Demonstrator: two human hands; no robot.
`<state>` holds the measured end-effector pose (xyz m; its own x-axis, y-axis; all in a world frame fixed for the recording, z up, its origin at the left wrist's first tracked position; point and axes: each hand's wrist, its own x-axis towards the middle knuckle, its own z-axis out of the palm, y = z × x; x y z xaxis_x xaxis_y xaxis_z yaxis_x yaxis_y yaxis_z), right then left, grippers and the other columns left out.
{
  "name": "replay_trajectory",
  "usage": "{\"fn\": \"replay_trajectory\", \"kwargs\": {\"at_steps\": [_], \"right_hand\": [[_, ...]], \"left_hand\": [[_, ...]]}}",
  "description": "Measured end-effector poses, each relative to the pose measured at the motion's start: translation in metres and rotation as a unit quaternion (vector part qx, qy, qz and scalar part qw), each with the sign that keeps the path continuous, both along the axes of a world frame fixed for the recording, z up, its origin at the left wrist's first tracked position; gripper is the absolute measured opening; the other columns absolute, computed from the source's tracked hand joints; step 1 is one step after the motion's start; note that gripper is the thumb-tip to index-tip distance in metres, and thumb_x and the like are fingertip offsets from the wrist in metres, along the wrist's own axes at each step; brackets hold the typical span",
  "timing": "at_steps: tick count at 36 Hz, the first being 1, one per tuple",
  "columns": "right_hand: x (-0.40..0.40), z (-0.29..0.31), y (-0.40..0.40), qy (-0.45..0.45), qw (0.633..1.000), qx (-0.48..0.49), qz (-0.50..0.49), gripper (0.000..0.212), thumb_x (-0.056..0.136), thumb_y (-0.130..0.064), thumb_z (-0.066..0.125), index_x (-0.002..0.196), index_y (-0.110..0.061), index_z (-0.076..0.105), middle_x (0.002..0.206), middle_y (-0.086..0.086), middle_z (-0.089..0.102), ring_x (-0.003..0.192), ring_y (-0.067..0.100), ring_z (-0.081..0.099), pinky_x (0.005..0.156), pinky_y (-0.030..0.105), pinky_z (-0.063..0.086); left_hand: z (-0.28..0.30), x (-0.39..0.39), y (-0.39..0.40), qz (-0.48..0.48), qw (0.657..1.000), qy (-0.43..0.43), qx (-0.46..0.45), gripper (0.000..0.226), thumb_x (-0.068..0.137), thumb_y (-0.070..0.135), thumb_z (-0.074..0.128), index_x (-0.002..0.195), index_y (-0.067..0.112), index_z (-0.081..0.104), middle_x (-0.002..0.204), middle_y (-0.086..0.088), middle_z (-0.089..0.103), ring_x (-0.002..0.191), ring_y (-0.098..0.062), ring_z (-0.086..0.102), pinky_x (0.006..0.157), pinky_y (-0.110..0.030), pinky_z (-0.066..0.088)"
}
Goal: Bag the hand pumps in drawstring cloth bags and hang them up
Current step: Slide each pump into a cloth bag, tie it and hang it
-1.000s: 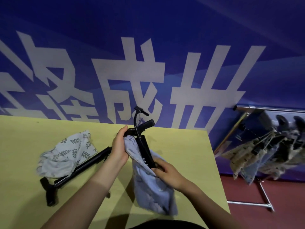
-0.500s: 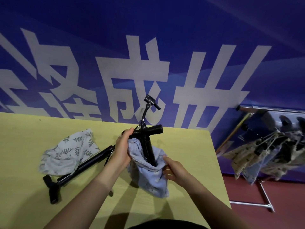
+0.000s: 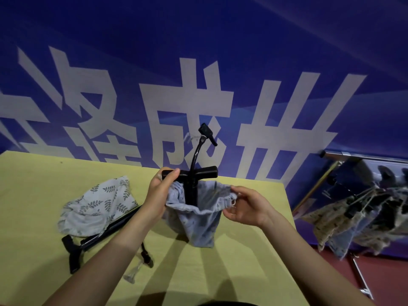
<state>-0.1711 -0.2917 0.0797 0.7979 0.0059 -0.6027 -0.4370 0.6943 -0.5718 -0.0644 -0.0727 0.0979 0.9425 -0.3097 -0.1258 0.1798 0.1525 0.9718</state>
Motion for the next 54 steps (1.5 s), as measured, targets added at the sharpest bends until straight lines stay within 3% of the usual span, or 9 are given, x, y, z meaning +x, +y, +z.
{"fn": "replay_trajectory", "kwargs": {"at_steps": [5,8,12,24,32,39,44,47,54], "right_hand": [[0.010,0.013,0.005,-0.062,0.996,0.043,-0.055,0.036,0.057,0.006,0.083,0.080,-0.009,0.059,0.061,0.001,0.053,0.040,0.006,0.048,0.036,0.017,0.039],[0.014,0.022,0.008,-0.049,0.976,-0.204,-0.057,0.025,0.090,0.005,0.052,0.073,-0.013,0.046,0.056,-0.002,0.033,0.037,0.007,0.027,0.037,0.018,0.023],[0.013,0.024,0.022,-0.076,0.861,-0.501,-0.034,0.021,0.096,-0.006,0.051,0.075,-0.011,0.047,0.064,0.001,0.048,0.058,0.015,0.047,0.055,0.024,0.047],[0.014,0.020,0.043,-0.047,0.916,-0.370,-0.146,0.026,0.099,-0.010,0.042,0.101,0.002,0.065,0.101,0.017,0.070,0.092,0.029,0.065,0.076,0.032,0.049],[0.012,0.034,0.054,-0.185,0.870,-0.410,-0.200,0.036,0.097,-0.036,0.052,0.077,-0.013,0.070,0.070,-0.002,0.069,0.069,0.004,0.063,0.064,0.011,0.047],[0.012,0.020,0.038,-0.131,0.891,-0.388,-0.195,0.032,0.096,-0.030,0.054,0.082,-0.003,0.064,0.074,0.001,0.064,0.064,0.002,0.059,0.061,0.013,0.045],[0.012,0.021,0.026,-0.078,0.901,-0.370,-0.211,0.032,0.097,-0.036,0.052,0.091,-0.008,0.067,0.087,0.003,0.067,0.084,0.016,0.061,0.080,0.032,0.047],[0.011,0.021,0.019,-0.068,0.904,-0.366,-0.212,0.033,0.097,-0.036,0.052,0.093,-0.008,0.067,0.092,0.006,0.069,0.086,0.019,0.062,0.084,0.036,0.048],[0.008,0.016,0.019,-0.109,0.889,-0.399,-0.199,0.030,0.097,-0.034,0.054,0.087,-0.010,0.068,0.092,0.010,0.071,0.087,0.018,0.064,0.085,0.036,0.049]], "left_hand": [[0.004,-0.002,0.001,-0.057,0.998,-0.009,0.001,0.019,0.082,0.027,0.071,0.085,0.011,0.060,0.090,-0.016,0.064,0.095,-0.034,0.061,0.093,-0.049,0.047],[0.005,-0.006,-0.001,-0.100,0.994,-0.028,0.023,0.018,0.073,0.033,0.075,0.080,0.019,0.066,0.087,-0.009,0.067,0.093,-0.029,0.063,0.092,-0.045,0.046],[0.001,-0.009,-0.005,-0.115,0.989,-0.054,0.076,0.026,0.074,0.043,0.074,0.087,0.023,0.064,0.094,-0.002,0.069,0.098,-0.022,0.065,0.093,-0.038,0.046],[0.008,-0.004,-0.010,-0.119,0.975,-0.101,0.157,0.010,0.092,0.030,0.061,0.096,0.021,0.064,0.101,-0.006,0.069,0.101,-0.022,0.064,0.094,-0.037,0.048],[0.004,-0.004,-0.016,-0.135,0.972,-0.078,0.177,0.045,0.073,0.061,0.060,0.099,0.024,0.064,0.108,-0.010,0.065,0.104,-0.023,0.061,0.090,-0.032,0.047],[-0.003,-0.007,-0.018,-0.191,0.951,-0.099,0.223,0.023,0.087,0.039,0.066,0.107,0.030,0.059,0.104,0.009,0.066,0.100,-0.010,0.062,0.081,-0.020,0.047],[-0.011,0.008,-0.005,-0.185,0.950,-0.033,0.250,0.017,0.084,0.021,0.073,0.100,0.025,0.067,0.105,-0.008,0.070,0.097,-0.024,0.067,0.090,-0.046,0.053],[-0.013,0.017,-0.002,-0.124,0.944,-0.041,0.303,0.005,0.088,0.012,0.067,0.091,0.015,0.070,0.093,-0.011,0.069,0.085,-0.024,0.065,0.073,-0.035,0.056],[-0.004,0.027,0.002,0.010,0.822,-0.249,0.513,0.014,0.087,0.025,0.066,0.095,0.020,0.056,0.074,0.002,0.059,0.068,-0.015,0.055,0.052,-0.026,0.034]]}}
